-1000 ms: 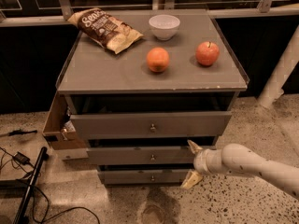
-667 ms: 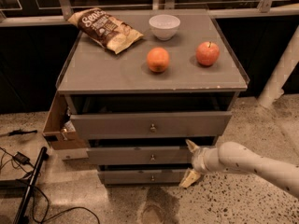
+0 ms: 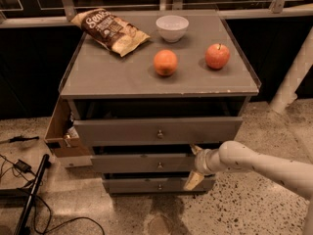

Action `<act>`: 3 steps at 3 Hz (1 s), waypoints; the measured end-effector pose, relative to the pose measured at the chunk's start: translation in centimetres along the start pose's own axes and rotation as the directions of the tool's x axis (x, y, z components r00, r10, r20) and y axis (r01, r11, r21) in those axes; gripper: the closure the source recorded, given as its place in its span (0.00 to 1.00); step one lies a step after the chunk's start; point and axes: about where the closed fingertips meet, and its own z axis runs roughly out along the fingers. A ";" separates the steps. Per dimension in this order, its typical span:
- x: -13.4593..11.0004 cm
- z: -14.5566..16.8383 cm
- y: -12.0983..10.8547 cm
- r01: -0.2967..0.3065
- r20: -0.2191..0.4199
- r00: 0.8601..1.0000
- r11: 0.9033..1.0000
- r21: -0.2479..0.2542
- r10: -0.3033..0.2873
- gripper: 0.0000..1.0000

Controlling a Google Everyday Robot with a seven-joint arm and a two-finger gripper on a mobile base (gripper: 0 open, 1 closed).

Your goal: Open middle drawer

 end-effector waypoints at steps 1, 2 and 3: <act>0.9 2.5 -1.4 -0.001 -0.037 0.999 1.000 -0.026 0.000 0.00; 0.7 2.8 -1.1 -0.001 -0.041 0.999 0.999 -0.044 -0.001 0.00; 0.6 3.0 -0.9 -0.010 -0.050 0.999 0.998 -0.068 0.007 0.00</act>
Offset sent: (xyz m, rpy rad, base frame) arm 0.0324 -0.0025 -0.0295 -0.0539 0.0449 -0.0037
